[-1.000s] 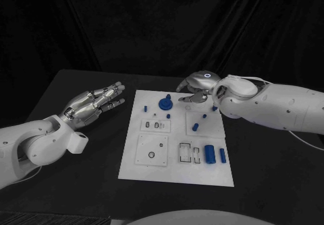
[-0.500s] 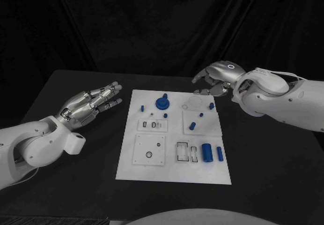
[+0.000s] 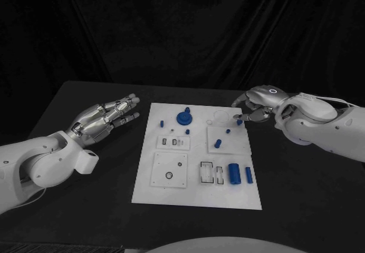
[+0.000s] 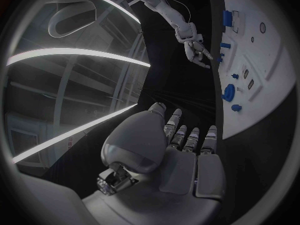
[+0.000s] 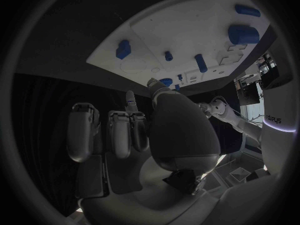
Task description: Assemble the parts on the task board
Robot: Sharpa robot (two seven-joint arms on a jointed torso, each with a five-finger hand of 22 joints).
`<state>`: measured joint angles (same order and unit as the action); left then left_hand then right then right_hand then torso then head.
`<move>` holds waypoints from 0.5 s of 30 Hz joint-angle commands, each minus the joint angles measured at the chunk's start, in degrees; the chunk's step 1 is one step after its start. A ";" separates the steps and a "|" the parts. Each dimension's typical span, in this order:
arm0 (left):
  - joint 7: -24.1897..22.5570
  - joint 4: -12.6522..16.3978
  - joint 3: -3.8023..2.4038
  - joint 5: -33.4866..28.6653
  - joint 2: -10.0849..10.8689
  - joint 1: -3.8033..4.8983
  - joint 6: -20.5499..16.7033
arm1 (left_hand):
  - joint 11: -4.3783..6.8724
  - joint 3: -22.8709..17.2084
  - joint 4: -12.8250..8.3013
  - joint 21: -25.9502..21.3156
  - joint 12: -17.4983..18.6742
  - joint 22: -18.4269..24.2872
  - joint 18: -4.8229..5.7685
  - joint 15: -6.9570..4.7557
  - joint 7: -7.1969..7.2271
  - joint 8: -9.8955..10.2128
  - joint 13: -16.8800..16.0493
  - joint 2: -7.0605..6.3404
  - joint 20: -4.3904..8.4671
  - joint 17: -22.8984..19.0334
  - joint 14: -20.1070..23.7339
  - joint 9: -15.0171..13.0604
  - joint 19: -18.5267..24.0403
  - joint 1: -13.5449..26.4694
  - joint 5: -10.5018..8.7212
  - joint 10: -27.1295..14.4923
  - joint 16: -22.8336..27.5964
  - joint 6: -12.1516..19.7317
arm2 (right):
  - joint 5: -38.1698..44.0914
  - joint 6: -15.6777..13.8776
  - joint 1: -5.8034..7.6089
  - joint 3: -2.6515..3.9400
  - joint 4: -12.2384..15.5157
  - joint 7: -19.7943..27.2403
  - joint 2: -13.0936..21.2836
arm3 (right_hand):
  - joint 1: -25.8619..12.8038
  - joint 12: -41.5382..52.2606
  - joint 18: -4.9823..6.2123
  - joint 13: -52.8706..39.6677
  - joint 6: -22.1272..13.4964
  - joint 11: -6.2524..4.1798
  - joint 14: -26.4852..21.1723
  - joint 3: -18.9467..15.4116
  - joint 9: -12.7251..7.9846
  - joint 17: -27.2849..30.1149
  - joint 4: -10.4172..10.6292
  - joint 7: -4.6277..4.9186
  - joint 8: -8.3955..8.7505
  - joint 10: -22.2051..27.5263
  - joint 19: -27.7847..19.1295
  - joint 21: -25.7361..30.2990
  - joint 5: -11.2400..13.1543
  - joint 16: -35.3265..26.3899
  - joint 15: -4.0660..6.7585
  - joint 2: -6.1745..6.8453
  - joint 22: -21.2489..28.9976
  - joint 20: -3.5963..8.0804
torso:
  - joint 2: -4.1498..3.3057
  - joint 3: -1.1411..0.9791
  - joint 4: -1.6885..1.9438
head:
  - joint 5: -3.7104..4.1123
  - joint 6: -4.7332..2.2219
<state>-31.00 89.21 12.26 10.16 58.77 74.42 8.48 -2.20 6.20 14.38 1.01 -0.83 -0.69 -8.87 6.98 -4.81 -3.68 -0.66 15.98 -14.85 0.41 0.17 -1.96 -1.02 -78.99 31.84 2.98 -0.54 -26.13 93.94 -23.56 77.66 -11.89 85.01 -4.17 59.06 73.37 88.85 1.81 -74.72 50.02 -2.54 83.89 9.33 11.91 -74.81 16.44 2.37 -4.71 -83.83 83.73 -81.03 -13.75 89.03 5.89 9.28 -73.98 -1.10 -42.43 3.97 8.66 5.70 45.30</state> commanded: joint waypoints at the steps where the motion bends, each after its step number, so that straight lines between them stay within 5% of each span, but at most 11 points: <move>1: -0.79 0.03 -0.06 0.01 -0.05 -0.15 0.91 | -0.71 -2.77 -0.28 0.42 0.18 -0.12 -1.49 0.23 -0.03 -0.94 0.01 0.25 -0.23 -0.33 -0.36 -1.06 -0.84 -0.90 0.94 -0.13 0.47 -0.65 | 0.86 1.01 -0.51 0.04 -0.52 -1.91 0.03 | 0.81 1.15 0.05 -15.28 -0.63 -0.04 6.06 -0.13 0.73 -14.96 0.24 -0.04 0.24 -6.17 2.71 -1.62 -0.70 0.77 0.22 0.89 -13.59 0.63 | 0.09 -0.16 -0.15 | -0.23 0.44; 15: -0.77 -0.05 -0.06 0.01 0.19 -0.23 1.02 | -0.71 -2.77 -0.28 0.42 0.18 -0.12 -1.49 0.23 -0.03 -0.94 0.01 0.25 -0.23 -0.33 -0.36 -1.06 -0.84 -0.90 0.94 -0.13 0.47 -0.65 | 0.92 1.29 -1.58 0.03 -1.55 -2.40 0.24 | -0.07 1.15 0.09 -15.28 -0.55 -0.10 5.96 -0.78 2.18 -14.51 0.33 -0.13 -0.08 -6.17 2.60 -1.45 -1.69 0.41 0.31 1.61 -13.52 0.73 | 0.04 -0.06 0.02 | -0.17 1.13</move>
<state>-31.00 89.17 12.24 10.16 59.01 74.28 8.70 -2.20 6.20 14.37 1.01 -0.83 -0.74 -8.87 6.98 -4.81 -3.68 -0.66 15.98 -14.85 0.41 0.17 -1.96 -1.02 -78.99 31.84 2.97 -0.54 -26.13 94.32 -22.64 76.24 -11.89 83.56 -5.15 59.19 73.36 88.85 1.81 -74.72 49.93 -2.55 83.89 9.32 13.34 -74.81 16.45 2.47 -4.71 -83.83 83.18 -81.03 -15.87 89.03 5.89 9.30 -73.98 -0.57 -42.39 3.84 8.61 5.52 46.25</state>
